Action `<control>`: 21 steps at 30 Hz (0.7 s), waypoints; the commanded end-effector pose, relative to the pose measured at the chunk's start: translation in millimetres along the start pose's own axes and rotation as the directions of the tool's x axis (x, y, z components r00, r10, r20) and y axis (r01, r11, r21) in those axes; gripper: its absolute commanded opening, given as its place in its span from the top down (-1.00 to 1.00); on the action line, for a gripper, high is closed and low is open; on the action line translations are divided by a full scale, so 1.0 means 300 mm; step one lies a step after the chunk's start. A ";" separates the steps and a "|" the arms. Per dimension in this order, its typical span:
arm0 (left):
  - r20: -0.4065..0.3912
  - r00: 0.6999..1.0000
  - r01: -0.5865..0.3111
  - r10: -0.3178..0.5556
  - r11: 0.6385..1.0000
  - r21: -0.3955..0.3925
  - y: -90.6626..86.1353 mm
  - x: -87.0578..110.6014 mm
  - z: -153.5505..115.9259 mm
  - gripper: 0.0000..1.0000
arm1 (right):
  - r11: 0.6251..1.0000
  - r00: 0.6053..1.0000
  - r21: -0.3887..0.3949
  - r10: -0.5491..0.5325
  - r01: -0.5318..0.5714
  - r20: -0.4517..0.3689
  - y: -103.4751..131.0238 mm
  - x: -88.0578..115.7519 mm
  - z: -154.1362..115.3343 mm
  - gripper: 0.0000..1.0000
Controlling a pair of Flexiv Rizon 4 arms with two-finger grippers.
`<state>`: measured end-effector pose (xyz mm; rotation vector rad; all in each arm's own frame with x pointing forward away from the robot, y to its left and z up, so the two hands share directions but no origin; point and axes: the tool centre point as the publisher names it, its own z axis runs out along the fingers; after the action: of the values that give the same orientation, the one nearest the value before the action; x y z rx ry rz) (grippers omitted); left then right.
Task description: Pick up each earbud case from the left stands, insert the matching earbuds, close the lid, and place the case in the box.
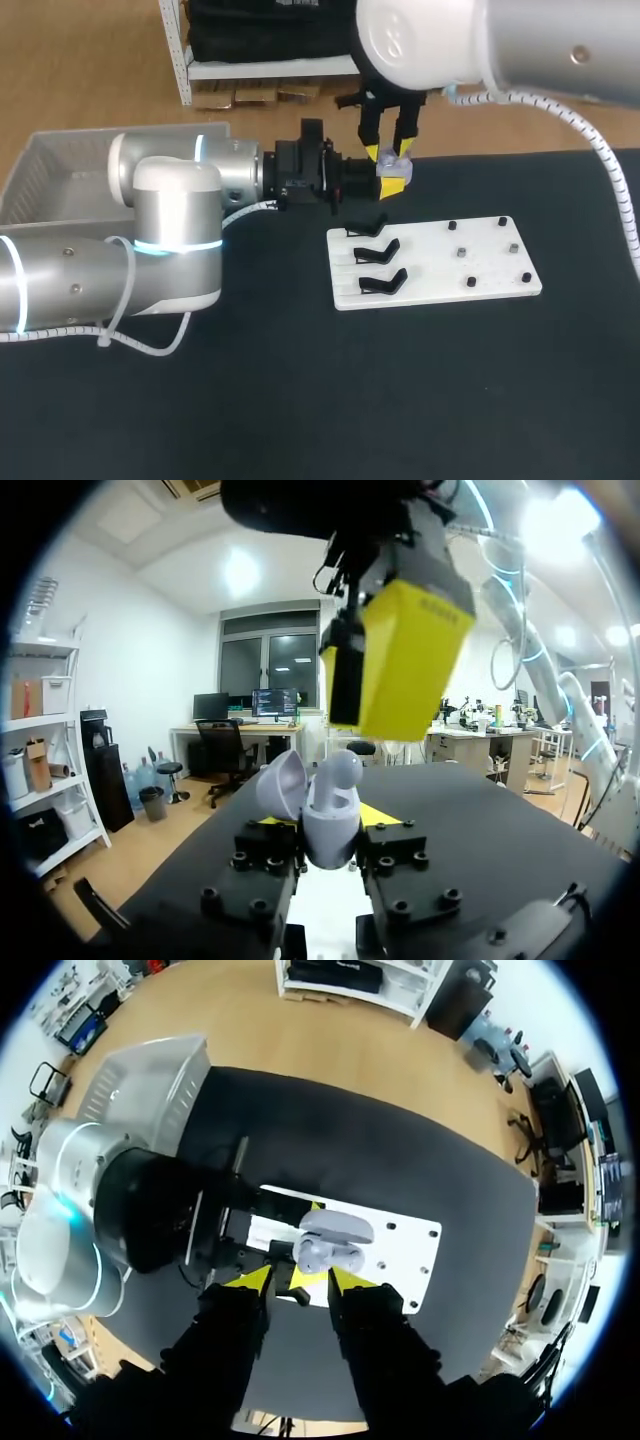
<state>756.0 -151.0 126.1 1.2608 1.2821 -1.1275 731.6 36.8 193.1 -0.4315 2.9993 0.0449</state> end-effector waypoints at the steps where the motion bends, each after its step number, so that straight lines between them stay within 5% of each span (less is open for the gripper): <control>1: -0.002 1.000 0.002 -0.002 1.000 0.003 0.005 -0.001 0.001 1.00 | 1.000 1.000 0.002 -0.011 0.011 0.007 0.019 0.019 -0.001 0.33; 21: -0.002 1.000 0.002 -0.002 1.000 0.003 0.005 -0.001 0.001 1.00 | 1.000 1.000 -0.014 -0.028 0.028 -0.001 0.033 -0.011 0.038 0.33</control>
<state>756.0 -151.0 126.1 1.2608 1.2821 -1.1276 730.6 47.2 180.8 -0.4721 2.9914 0.0659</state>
